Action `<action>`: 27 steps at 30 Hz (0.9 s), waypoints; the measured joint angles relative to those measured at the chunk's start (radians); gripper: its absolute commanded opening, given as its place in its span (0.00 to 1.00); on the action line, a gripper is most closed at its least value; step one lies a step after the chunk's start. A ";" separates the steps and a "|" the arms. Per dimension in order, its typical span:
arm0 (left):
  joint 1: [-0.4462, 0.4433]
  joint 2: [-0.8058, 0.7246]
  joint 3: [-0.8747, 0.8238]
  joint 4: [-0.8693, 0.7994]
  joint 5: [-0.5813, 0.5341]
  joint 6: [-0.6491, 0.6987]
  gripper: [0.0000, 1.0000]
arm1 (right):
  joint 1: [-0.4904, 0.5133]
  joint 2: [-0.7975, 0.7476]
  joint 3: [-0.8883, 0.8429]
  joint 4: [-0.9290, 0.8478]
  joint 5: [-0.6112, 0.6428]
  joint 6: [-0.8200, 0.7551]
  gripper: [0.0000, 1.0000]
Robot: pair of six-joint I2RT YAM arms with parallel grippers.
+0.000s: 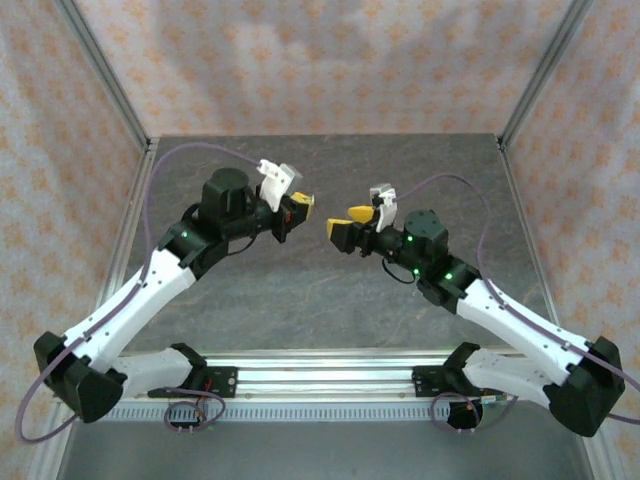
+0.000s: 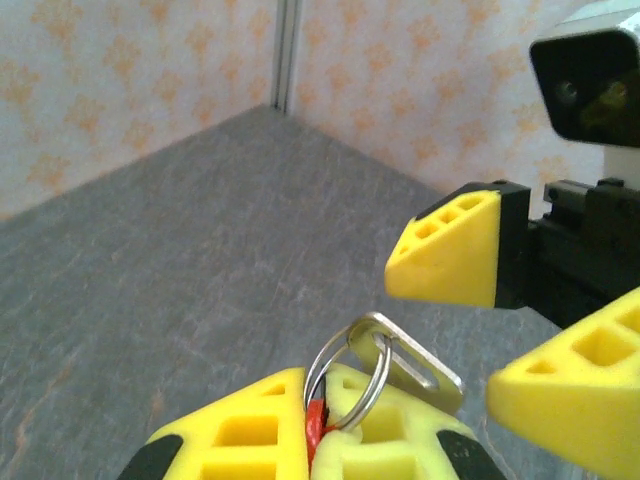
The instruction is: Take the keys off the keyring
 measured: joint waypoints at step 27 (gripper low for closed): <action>0.000 0.136 0.216 -0.455 0.106 -0.023 0.00 | -0.080 0.137 -0.098 0.550 -0.326 0.289 0.85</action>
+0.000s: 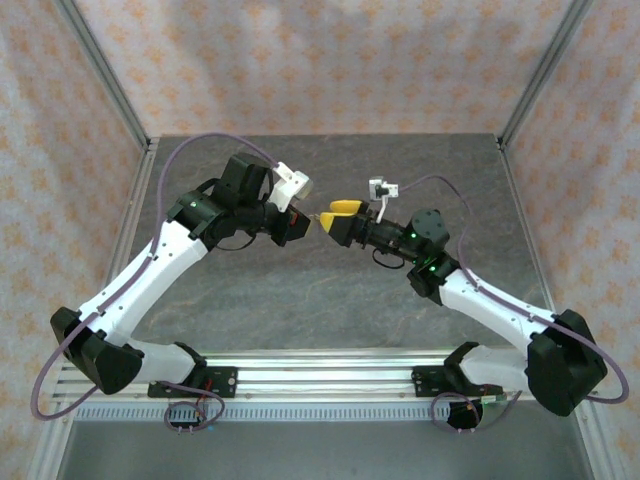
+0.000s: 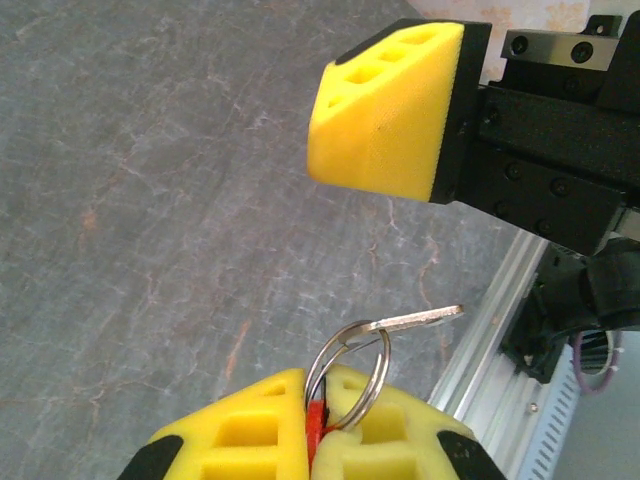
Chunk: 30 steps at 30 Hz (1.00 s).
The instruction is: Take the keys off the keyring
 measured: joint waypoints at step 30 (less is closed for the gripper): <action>0.051 -0.031 -0.043 0.121 0.135 -0.109 0.00 | 0.041 0.043 0.001 0.069 -0.018 0.005 0.66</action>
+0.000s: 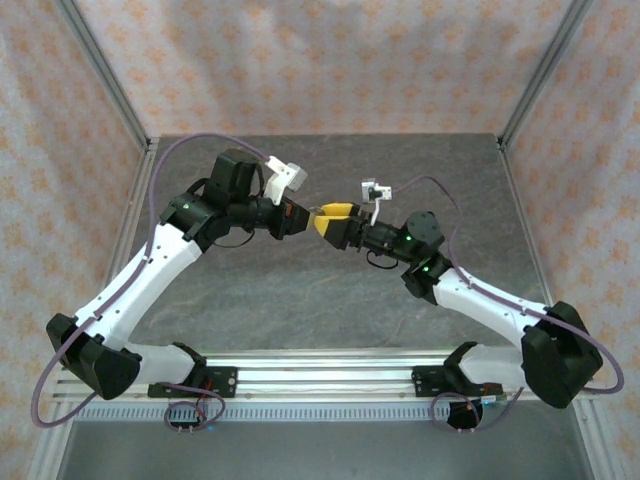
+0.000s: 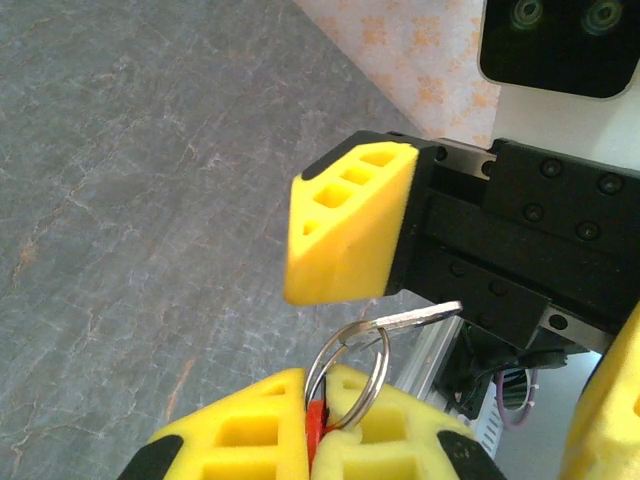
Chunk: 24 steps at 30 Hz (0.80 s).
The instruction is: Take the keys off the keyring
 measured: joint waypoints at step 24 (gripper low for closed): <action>0.019 -0.048 -0.057 0.064 0.046 -0.025 0.00 | 0.012 -0.043 0.006 -0.102 0.057 -0.063 0.00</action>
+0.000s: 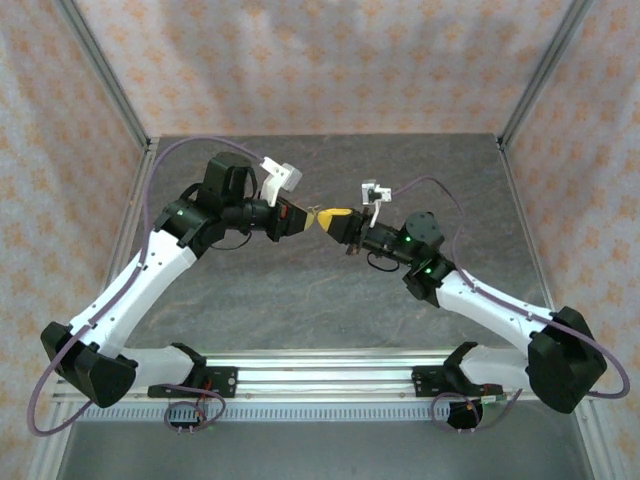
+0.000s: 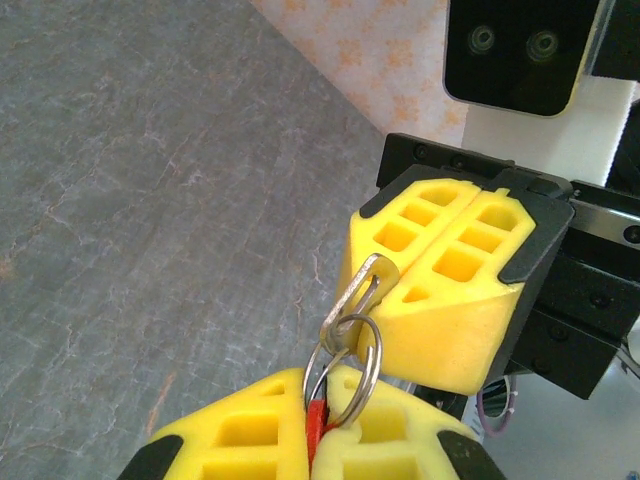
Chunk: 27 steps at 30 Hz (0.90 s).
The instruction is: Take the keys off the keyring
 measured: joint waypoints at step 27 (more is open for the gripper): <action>-0.047 -0.286 -0.290 0.262 -0.047 0.242 0.00 | 0.076 -0.126 0.214 -0.571 -0.046 -0.478 0.00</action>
